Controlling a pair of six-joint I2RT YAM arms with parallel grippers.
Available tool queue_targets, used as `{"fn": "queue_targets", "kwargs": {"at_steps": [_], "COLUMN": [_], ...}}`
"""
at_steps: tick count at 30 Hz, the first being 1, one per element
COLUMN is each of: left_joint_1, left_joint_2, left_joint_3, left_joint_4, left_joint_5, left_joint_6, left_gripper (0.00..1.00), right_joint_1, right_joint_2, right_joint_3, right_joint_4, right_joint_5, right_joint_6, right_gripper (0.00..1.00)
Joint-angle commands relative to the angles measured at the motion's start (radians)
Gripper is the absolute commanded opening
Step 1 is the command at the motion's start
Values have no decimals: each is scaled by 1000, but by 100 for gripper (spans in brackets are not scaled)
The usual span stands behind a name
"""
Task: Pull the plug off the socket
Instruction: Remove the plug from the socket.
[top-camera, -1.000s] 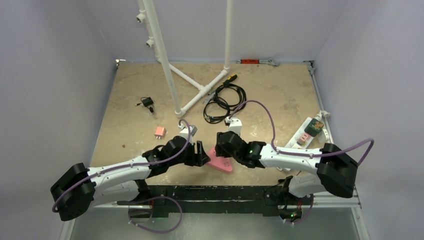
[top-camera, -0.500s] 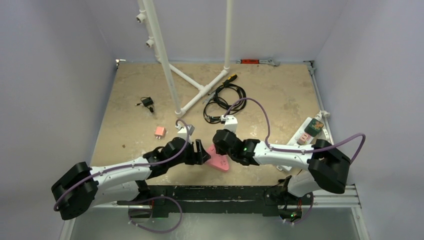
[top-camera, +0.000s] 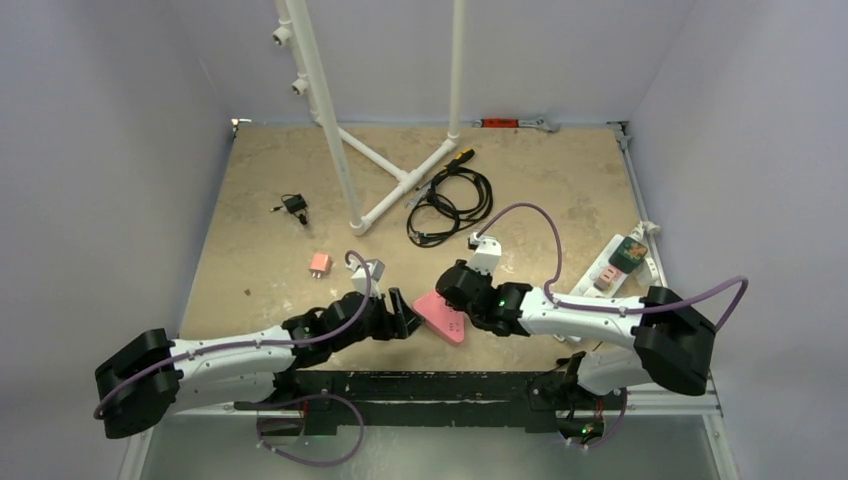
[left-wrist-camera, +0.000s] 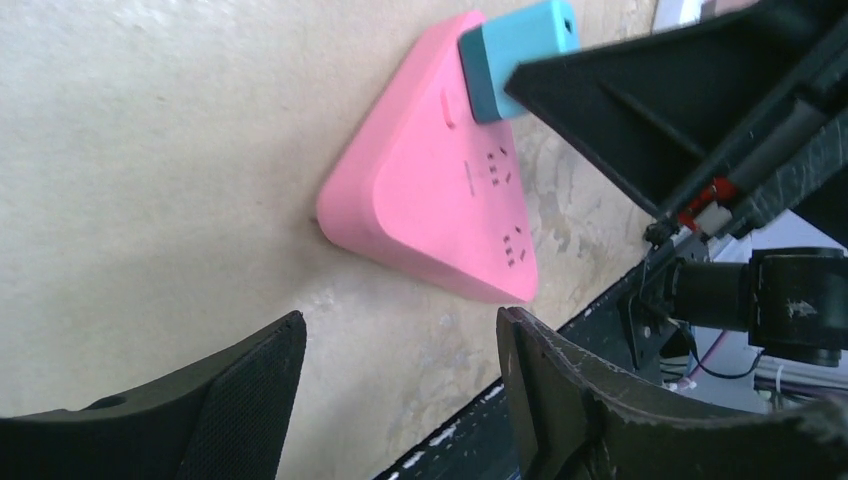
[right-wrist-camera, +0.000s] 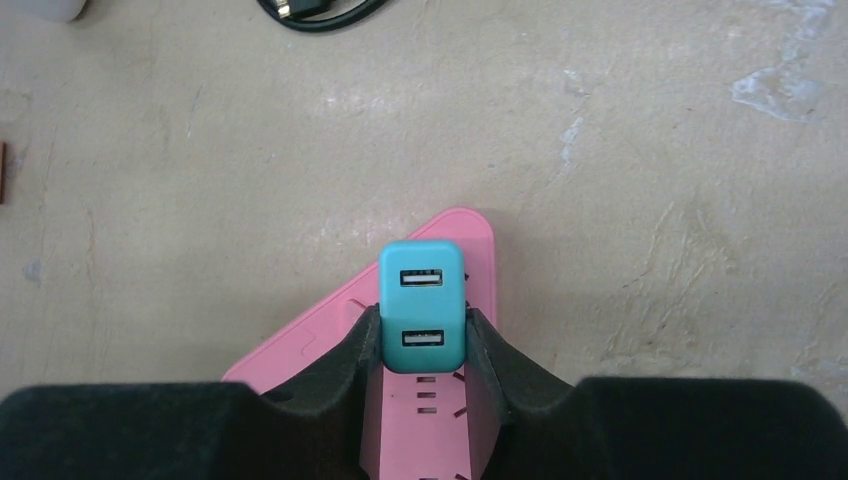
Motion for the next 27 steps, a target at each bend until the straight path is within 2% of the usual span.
{"fn": "queue_targets", "kwargs": {"at_steps": [1,7,13,19,24,27], "left_joint_1": [-88,-166,-192,-191,-187,-168], "left_joint_2": [33,112,244,308,430,516], "left_joint_3": [-7,-88,-83,-116,-77,-96], "left_joint_4": [116,338,466,592,670,772], "left_joint_5": [-109,-210,-261,-324,-289,-265], "left_joint_6": [-75,-174,-190,-212,-213,-246], "left_gripper": [69,69,68,65,62,60], "right_joint_1": [4,7,7,7,7,7], "right_joint_2": [-4,99,86,59,59,57], "right_joint_3": [60,160,115,102,92,97], "right_joint_4": [-81,-194,-67,-30,-13,-13], "right_joint_5": [124,169,98,75,60,57], "right_joint_6": [139,220,196,177,177,174], "right_gripper": [0,0,0,0,0,0]}}
